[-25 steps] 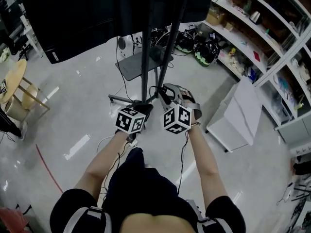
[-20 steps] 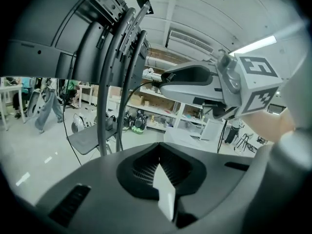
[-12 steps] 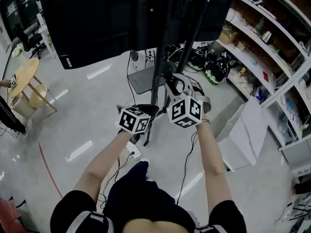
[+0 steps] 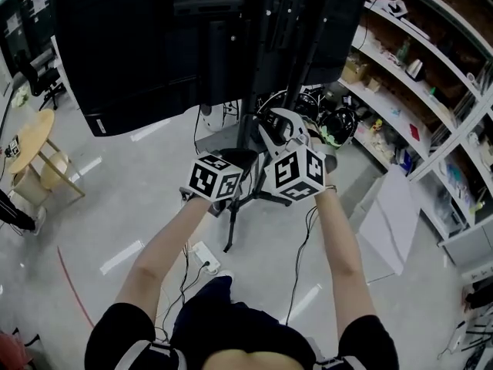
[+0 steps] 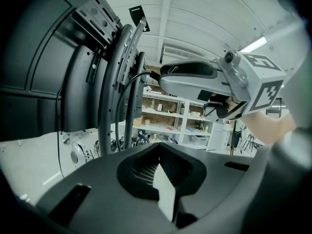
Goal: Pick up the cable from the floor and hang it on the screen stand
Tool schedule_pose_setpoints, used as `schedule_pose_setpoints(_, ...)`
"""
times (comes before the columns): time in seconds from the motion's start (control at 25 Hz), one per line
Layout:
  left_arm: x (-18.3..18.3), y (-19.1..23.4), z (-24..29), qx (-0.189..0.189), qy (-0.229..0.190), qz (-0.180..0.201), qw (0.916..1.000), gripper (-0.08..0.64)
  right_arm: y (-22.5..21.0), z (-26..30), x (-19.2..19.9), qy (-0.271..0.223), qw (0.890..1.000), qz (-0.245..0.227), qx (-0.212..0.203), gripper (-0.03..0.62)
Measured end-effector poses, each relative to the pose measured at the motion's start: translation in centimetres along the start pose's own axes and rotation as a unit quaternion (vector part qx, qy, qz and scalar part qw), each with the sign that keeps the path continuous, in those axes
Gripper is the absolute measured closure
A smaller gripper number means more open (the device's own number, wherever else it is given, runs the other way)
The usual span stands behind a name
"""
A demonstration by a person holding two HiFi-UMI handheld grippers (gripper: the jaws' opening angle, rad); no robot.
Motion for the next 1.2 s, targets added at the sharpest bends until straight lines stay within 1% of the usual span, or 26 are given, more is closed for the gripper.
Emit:
schedule_pose_setpoints(0.24, -4.4, 3.4, 0.3, -0.009, -0.029, 0.011, 0.9995, 0.552, -3.9, 2.5, -1.4, -0.011, 1.0, -0.019, 0.021, 0.451)
schedule_pose_setpoints(0.44, -8.5, 4.7, 0.4, -0.014, -0.046, 0.029, 0.9984, 0.552, -7.8, 2.9, -3.2, -0.033, 0.998, -0.033, 0.044, 0.451)
schedule_pose_setpoints(0.64, -11.8, 7.4, -0.4, -0.026, -0.069, 0.048, 0.9961, 0.552, -10.2, 4.0, -5.0, -0.046, 0.995, -0.046, 0.07, 0.451)
schedule_pose_setpoints(0.84, -13.9, 9.9, -1.1, -0.028, -0.083, 0.061, 0.9943, 0.552, -12.0, 5.3, -6.6, -0.053, 0.992, -0.064, 0.097, 0.451)
schedule_pose_setpoints(1.0, -14.4, 11.5, -1.9, -0.022, -0.101, 0.071, 0.9921, 0.552, -12.3, 6.1, -8.2, -0.068, 0.989, -0.062, 0.114, 0.451)
schedule_pose_setpoints(1.2, -16.5, 12.1, -1.7, -0.024, -0.116, 0.074, 0.9902, 0.552, -15.1, 5.7, -8.9, -0.087, 0.986, -0.054, 0.131, 0.451)
Point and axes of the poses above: the fingertips, and each gripper's own axes: z forward along the fingers, y to its left, x out of its underside, the point moved 2 cm from there along -z, backward along the fingers, and after that the axes turned 15 degrees about y, right-handed, at the moved point
